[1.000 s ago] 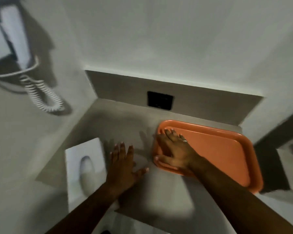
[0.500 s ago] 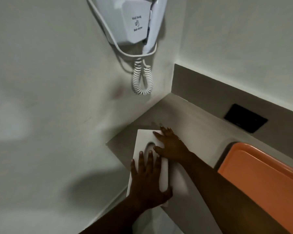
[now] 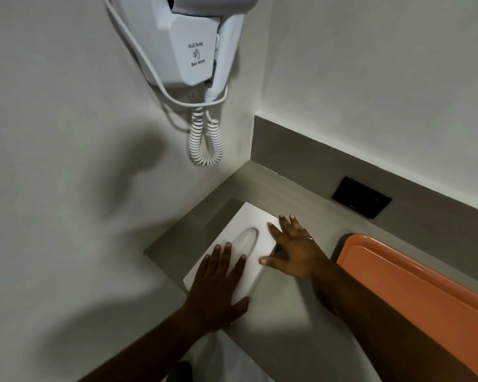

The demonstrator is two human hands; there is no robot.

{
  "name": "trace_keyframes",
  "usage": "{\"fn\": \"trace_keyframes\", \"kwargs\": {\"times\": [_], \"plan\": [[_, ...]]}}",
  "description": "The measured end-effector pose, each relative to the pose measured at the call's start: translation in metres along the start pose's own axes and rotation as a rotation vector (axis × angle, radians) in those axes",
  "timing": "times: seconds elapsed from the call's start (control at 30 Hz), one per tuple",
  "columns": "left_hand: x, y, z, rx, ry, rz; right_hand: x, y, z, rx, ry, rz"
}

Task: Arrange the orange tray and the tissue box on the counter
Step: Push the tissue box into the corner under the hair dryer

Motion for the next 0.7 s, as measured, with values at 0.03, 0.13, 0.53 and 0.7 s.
{"fn": "trace_keyframes", "kwargs": {"times": [0.03, 0.13, 0.53, 0.7], "plan": [[-0.007, -0.004, 0.001, -0.018, 0.076, 0.013, -0.006, -0.003, 0.001, -0.051, 0.078, -0.039], [-0.016, -0.007, 0.006, -0.027, 0.184, 0.064, -0.007, -0.011, -0.004, -0.188, 0.264, -0.098], [0.024, 0.008, -0.036, 0.092, -0.004, 0.072, 0.058, -0.006, -0.017, -0.297, 0.248, -0.108], [0.052, 0.019, -0.062, 0.128, -0.040, 0.062, 0.092, -0.002, -0.015, -0.271, 0.201, -0.119]]}}
Point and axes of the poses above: each hand's wrist, its own x-axis towards the middle knuckle, its own y-axis out of the back of the hand, z = x × y, the point moved 3 cm from there along x, towards the middle knuckle, and after that the axes turned 12 degrees about y, right-handed, at the moved point
